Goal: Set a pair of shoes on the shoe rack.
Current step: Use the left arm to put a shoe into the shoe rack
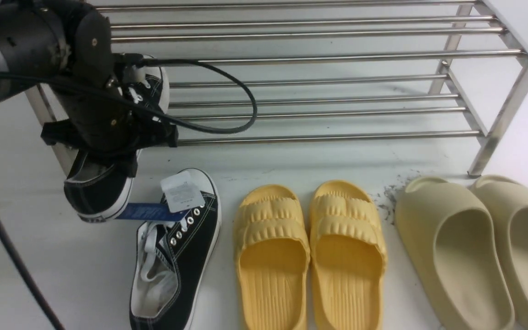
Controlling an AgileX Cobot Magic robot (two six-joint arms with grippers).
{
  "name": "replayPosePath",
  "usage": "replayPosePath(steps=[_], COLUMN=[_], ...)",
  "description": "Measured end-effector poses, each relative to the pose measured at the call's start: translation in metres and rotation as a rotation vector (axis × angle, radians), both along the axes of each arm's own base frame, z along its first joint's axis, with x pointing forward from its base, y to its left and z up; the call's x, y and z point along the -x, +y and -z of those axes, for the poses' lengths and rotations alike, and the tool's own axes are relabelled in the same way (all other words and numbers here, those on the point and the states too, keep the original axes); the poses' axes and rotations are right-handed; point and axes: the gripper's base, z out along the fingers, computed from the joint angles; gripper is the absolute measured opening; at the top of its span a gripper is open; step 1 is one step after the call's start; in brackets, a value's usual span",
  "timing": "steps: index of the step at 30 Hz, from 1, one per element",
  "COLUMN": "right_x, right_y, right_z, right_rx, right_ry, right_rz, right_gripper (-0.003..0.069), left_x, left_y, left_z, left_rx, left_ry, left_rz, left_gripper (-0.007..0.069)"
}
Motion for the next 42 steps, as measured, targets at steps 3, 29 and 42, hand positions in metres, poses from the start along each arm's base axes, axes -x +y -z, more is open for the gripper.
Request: replayPosePath(steps=[3,29,42], right_x=[0.000,0.000,0.000], right_y=[0.000,0.000,0.000], right_z=[0.000,0.000,0.000], right_rx=[0.000,0.000,0.000], right_ry=[0.000,0.000,0.000], right_rz=[0.000,0.000,0.000], right_gripper=[0.0239,0.0239,0.0239], left_x=[-0.007,-0.022,-0.026], left_y=[-0.001,0.003,0.016], left_z=[0.003,-0.001,-0.001], left_rx=[-0.010,0.036,0.067], left_ry=[-0.007,-0.140,-0.156], left_rz=[0.004,-0.045,-0.105], left_gripper=[-0.0002,-0.0002,-0.0002])
